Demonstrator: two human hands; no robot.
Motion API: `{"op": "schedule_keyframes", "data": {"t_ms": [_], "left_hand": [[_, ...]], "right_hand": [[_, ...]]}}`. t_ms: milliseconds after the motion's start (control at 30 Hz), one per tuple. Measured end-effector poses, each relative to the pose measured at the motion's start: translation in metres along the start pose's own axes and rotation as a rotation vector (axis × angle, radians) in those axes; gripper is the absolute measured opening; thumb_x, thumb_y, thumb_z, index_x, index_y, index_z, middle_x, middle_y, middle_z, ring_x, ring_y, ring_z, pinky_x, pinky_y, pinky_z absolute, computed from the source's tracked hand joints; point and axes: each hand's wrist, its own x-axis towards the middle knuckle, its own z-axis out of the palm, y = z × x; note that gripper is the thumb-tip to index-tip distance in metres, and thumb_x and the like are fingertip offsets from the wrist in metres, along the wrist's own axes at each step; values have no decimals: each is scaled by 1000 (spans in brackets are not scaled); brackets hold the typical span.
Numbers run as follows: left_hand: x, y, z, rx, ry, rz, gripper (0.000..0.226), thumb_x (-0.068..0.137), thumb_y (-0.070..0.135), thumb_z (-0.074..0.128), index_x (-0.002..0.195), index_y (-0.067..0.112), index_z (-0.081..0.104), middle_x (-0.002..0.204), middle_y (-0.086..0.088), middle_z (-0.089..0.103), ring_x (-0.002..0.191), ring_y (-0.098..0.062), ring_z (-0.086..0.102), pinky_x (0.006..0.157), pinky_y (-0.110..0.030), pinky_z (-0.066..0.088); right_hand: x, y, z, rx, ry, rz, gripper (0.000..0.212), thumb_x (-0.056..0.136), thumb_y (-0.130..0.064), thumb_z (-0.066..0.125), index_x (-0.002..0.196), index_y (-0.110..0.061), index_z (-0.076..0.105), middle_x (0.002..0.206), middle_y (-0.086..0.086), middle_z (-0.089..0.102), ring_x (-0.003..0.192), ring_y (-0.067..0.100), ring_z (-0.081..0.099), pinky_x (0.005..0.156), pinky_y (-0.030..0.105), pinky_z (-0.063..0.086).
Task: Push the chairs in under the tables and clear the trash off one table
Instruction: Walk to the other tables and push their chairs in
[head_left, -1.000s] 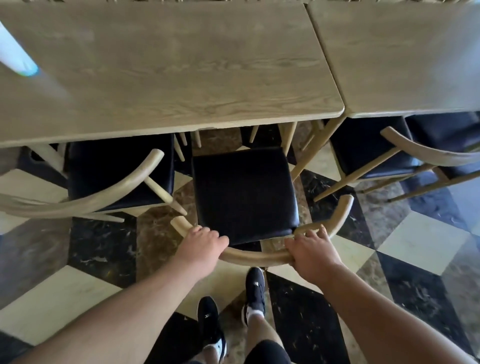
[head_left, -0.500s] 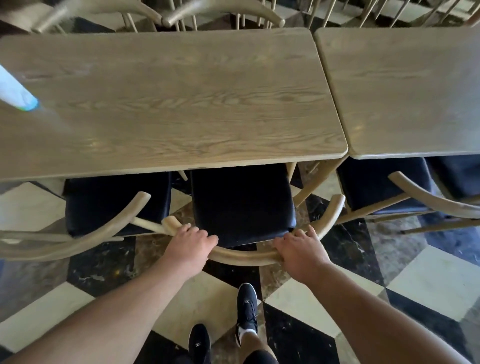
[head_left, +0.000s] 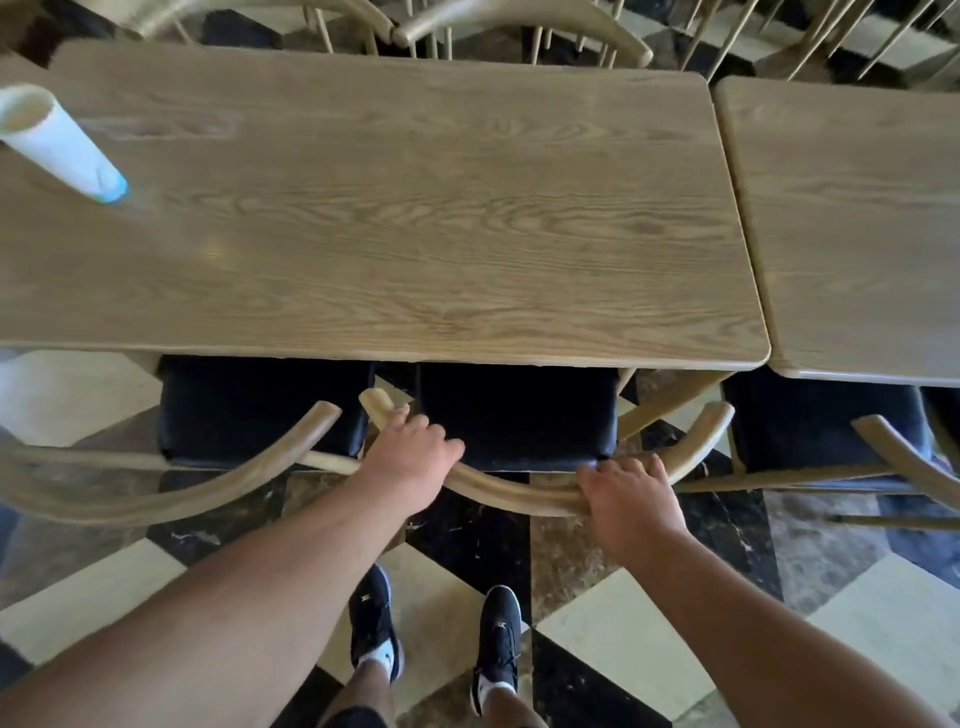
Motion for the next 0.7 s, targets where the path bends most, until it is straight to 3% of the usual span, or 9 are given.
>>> {"op": "schedule_keyframes", "data": {"t_ms": [200, 300, 367, 467, 533, 600, 700], "left_hand": [[-4, -18, 23, -49, 93, 92, 25, 97, 6, 60, 118, 19, 62, 105, -4, 62, 116, -31, 56, 127, -56, 19], [-17, -39, 30, -92, 182, 111, 36, 96, 3, 56, 129, 17, 61, 127, -8, 60, 131, -32, 49, 127, -54, 20], [-31, -68, 35, -136, 316, 82, 43, 96, 9, 64, 138, 17, 57, 146, -11, 53, 143, -34, 43, 125, -55, 26], [-62, -124, 50, -261, 490, -20, 62, 86, 20, 81, 141, 14, 54, 146, -14, 56, 131, -35, 57, 113, -56, 46], [-83, -159, 63, -320, 417, -156, 67, 84, 33, 82, 142, 15, 53, 136, -10, 62, 114, -32, 65, 96, -49, 56], [-102, -185, 75, -347, 164, -256, 63, 90, 49, 73, 140, 21, 48, 121, -1, 63, 98, -23, 67, 81, -40, 58], [-119, -201, 89, -344, -71, -227, 55, 101, 44, 63, 147, 23, 41, 113, 2, 65, 90, -19, 68, 74, -34, 58]], "right_hand": [[3, -28, 3, -63, -102, 117, 43, 99, -29, 60, 142, -28, 53, 138, -1, 63, 136, 28, 53, 124, 60, 23], [6, -46, -7, -83, -147, 119, 39, 98, -27, 59, 137, -28, 56, 137, 0, 64, 134, 28, 54, 122, 53, 31], [14, -72, -21, -58, -162, 31, 41, 96, -27, 60, 136, -27, 55, 136, 2, 64, 129, 27, 57, 115, 47, 41], [34, -126, -45, 59, -149, -79, 52, 95, -47, 65, 139, -25, 47, 128, 3, 63, 121, 30, 60, 97, 43, 50], [46, -160, -54, 164, -144, -89, 63, 94, -53, 65, 146, -28, 39, 125, 2, 63, 114, 30, 62, 87, 44, 55], [53, -184, -59, 235, -147, -78, 66, 98, -46, 65, 152, -30, 30, 120, 2, 65, 101, 29, 65, 78, 44, 56], [56, -201, -63, 278, -157, -8, 63, 103, -33, 59, 155, -29, 25, 111, 3, 66, 86, 28, 66, 69, 43, 56]]}}
